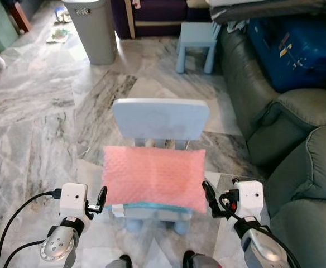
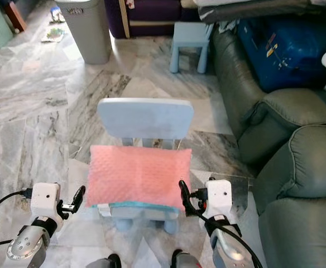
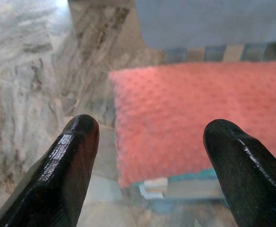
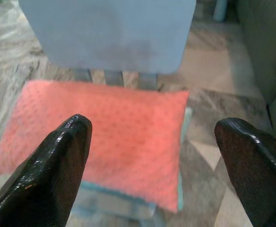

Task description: Move the pillow to the sofa

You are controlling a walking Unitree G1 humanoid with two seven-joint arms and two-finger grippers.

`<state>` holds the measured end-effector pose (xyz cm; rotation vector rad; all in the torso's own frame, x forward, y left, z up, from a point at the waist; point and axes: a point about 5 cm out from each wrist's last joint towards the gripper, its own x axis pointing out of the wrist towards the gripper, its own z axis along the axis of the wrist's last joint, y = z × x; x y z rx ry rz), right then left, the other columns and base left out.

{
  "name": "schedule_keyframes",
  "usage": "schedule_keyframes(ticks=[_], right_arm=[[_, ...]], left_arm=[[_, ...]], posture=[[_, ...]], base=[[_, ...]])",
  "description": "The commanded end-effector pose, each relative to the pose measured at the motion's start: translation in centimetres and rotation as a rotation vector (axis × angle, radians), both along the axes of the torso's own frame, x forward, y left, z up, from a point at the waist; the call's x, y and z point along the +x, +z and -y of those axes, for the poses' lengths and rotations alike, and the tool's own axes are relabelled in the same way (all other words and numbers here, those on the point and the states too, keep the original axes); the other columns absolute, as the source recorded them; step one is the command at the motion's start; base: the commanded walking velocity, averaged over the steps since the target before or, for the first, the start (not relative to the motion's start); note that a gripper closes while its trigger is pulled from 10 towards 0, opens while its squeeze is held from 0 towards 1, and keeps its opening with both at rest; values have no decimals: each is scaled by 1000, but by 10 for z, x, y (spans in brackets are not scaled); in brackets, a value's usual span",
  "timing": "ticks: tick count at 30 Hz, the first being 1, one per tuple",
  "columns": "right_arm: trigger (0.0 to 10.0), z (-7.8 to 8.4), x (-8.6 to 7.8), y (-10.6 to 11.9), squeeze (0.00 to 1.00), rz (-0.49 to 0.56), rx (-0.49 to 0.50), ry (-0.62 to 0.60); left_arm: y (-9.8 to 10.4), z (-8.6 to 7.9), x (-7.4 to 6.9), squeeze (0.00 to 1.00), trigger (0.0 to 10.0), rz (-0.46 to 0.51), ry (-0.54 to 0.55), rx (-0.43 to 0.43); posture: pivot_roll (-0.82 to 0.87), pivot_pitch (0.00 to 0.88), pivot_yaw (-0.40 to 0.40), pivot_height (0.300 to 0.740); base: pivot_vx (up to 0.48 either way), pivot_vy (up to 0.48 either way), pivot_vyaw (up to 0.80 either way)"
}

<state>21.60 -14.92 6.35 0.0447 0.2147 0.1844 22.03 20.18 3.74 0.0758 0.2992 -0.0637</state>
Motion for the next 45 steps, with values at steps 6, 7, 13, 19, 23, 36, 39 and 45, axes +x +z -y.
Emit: schedule_keyframes(ticks=[6, 7, 13, 19, 23, 36, 39, 45], right_arm=[[10000, 1, -5, 5, 0, -6, -13, 18], [10000, 1, -6, 6, 0, -7, -13, 19], [10000, -3, -3, 8, 0, -3, -13, 37], [10000, -6, 1, 10, 0, 5, -14, 54], [10000, -6, 2, 11, 0, 8, -13, 59], [10000, -9, 5, 14, 0, 24, -9, 80], [10000, -10, 5, 14, 0, 25, -7, 91], [10000, -12, 5, 14, 0, 25, -9, 99]], left_arm=[[-4, 1, -10, 0, 10000, -38, -3, -3], [-3, 1, -10, 0, 10000, -39, -1, -4], [-3, 1, -8, 0, 10000, -37, 5, -3], [0, 0, -6, 0, 10000, -29, 14, -4], [0, 0, -6, 0, 10000, -28, 17, -3], [1, 1, -3, 0, 10000, -24, 18, -14], [1, 0, -3, 0, 10000, -25, 19, -10], [0, -1, -4, 0, 10000, -29, 19, -6]], posture=[[-160, 302, 15, 740], [-160, 301, 15, 740], [-156, 294, 10, 740], [-151, 294, 7, 740], [-149, 292, 6, 740], [-150, 277, 2, 740], [-147, 279, 2, 740], [-143, 277, 4, 715]], base=[[0, 0, 0], [0, 0, 0], [0, 0, 0], [0, 0, 0], [0, 0, 0], [0, 0, 0], [0, 0, 0], [0, 0, 284]])
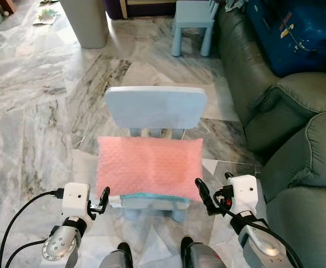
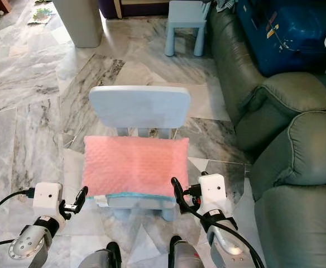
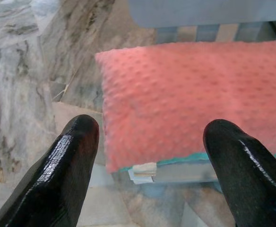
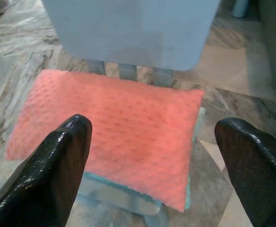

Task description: Move the pillow to the sofa

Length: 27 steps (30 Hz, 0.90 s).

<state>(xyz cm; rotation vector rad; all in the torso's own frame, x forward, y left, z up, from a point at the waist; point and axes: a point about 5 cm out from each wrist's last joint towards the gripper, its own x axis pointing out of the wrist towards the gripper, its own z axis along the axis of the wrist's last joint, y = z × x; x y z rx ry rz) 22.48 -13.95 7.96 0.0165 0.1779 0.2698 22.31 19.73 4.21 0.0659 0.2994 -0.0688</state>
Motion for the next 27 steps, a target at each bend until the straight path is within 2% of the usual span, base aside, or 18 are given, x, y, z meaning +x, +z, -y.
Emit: schedule_keyframes(ticks=[1, 11, 18, 27], right_arm=[[10000, -2, -4, -2, 0, -15, 5, 15], [10000, -5, -2, -2, 0, -9, 5, 28], [10000, -5, -2, -2, 0, -9, 3, 30], [10000, -5, 4, 1, 0, 4, -2, 37]], left_arm=[[-5, -6, -7, 0, 10000, -28, 23, 5], [0, -7, 4, 0, 10000, -4, 40, 10], [0, -7, 4, 0, 10000, -3, 41, 14], [1, -15, 4, 0, 10000, 3, 78, 53]], posture=[[-143, 277, 4, 706], [-145, 274, 1, 649], [-145, 274, 1, 644], [-137, 276, -3, 591]], base=[[0, 0, 456], [0, 0, 460], [0, 0, 469], [0, 0, 462]])
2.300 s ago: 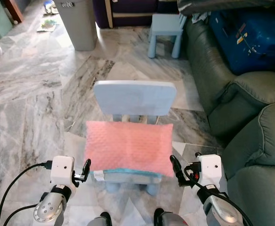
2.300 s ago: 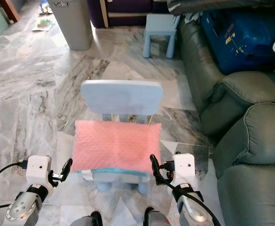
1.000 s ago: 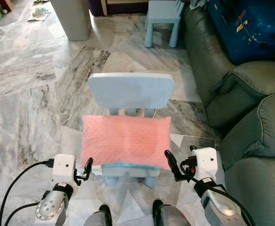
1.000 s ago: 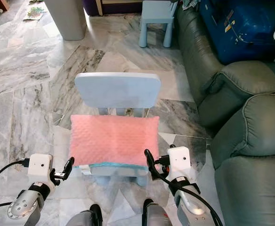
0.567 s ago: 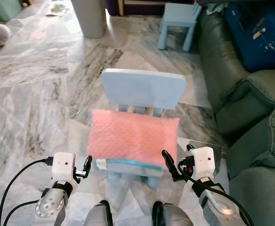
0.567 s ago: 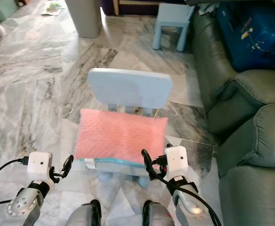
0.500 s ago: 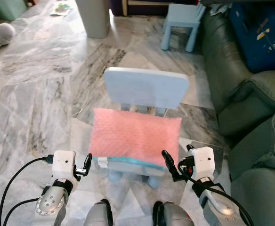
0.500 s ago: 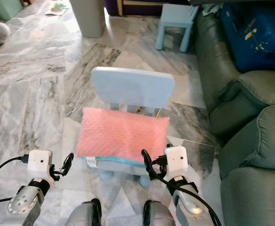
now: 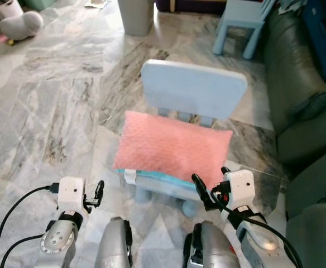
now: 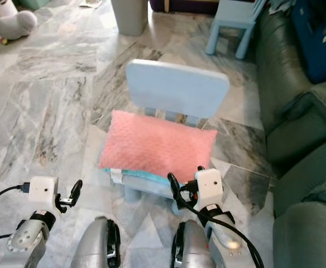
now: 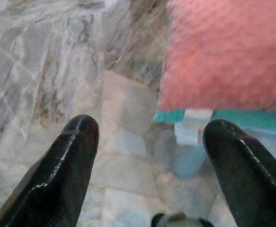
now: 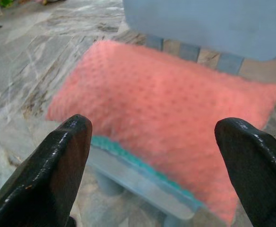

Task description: Move the pillow to the sofa

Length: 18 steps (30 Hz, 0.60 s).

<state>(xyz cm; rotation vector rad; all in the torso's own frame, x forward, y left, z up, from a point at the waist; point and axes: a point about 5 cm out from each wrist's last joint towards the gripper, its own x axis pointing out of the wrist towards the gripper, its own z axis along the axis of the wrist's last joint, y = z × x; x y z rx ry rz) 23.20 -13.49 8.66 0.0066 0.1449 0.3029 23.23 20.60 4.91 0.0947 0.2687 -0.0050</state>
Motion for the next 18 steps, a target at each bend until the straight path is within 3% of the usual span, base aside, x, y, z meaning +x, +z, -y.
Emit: schedule_keyframes(ticks=[1, 18], right_arm=[[10000, -1, -3, -6, 0, -29, 0, 4], [10000, -4, 7, -5, 0, -7, 7, -8]], left_arm=[[-6, -6, -6, 0, 10000, -31, 22, 15], [-2, -11, 3, 0, 10000, -14, 31, 23]], posture=[[-136, 275, -3, 587], [-122, 255, 9, 491]], base=[[0, 0, 463], [0, 0, 454]])
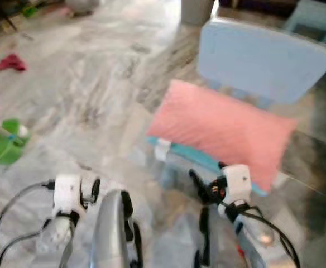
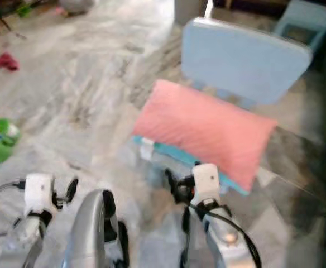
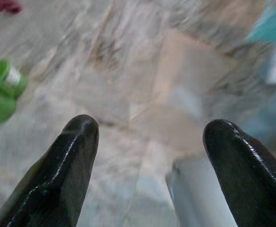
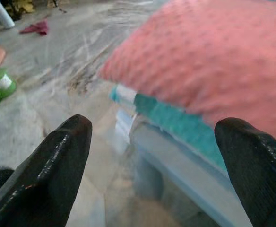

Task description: Move the pillow to the sofa

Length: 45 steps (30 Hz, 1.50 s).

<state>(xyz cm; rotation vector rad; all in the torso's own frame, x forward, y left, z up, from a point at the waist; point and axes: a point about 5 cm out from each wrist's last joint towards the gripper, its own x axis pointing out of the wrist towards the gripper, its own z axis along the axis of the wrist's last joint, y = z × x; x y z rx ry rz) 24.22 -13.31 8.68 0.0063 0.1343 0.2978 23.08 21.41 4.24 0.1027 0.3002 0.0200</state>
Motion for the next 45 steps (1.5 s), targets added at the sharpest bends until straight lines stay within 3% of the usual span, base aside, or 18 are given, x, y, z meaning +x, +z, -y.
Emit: schedule_keyframes(ticks=[1, 13, 17, 24, 25, 29, 30, 35, 42, 45], right_arm=[[10000, -3, -3, -4, 0, -15, 7, -4], [10000, -4, 11, 6, 0, 36, 30, -30], [10000, -5, 18, 15, 0, 71, 37, -35], [10000, -6, 37, 55, 0, 208, 76, -61], [10000, -6, 45, 79, 0, 281, 101, -65], [10000, -5, 52, 107, 0, 362, 119, -68], [10000, -1, 57, 120, 0, 401, 119, -69], [10000, 18, 73, 143, 0, 449, 119, -92], [10000, 55, 96, 156, 0, 443, -6, -184], [10000, 68, 103, 158, 0, 424, -35, -222]], left_arm=[[6, -3, 5, 0, 10000, 19, 8, 14], [24, -16, 32, 0, 10000, 100, 48, 37], [34, -17, 43, 0, 10000, 137, 39, 38], [63, -20, 67, 0, 10000, 241, 13, 33], [82, -22, 78, 0, 10000, 305, 17, 28], [108, -26, 89, 0, 10000, 388, 32, 43], [123, -32, 97, 0, 10000, 425, 75, 16], [154, -43, 117, 0, 10000, 492, 160, -82], [180, -45, 147, 0, 10000, 509, 168, -142], [190, -39, 158, 0, 10000, 505, 133, -177]], posture=[[-121, 254, 11, 487], [-114, 226, 13, 407], [-113, 212, 14, 403], [-112, 201, 20, 403], [-114, 197, 23, 403], [-115, 194, 24, 403], [-114, 190, 23, 403], [-107, 196, 18, 403], [-98, 215, 14, 403], [-99, 232, 14, 403]], base=[[0, 0, 0], [0, 0, 0], [0, 0, 0], [0, 0, 0], [0, 0, 0], [0, 0, 0], [0, 0, 0], [0, 0, 0], [0, 0, 0], [0, 0, 0]])
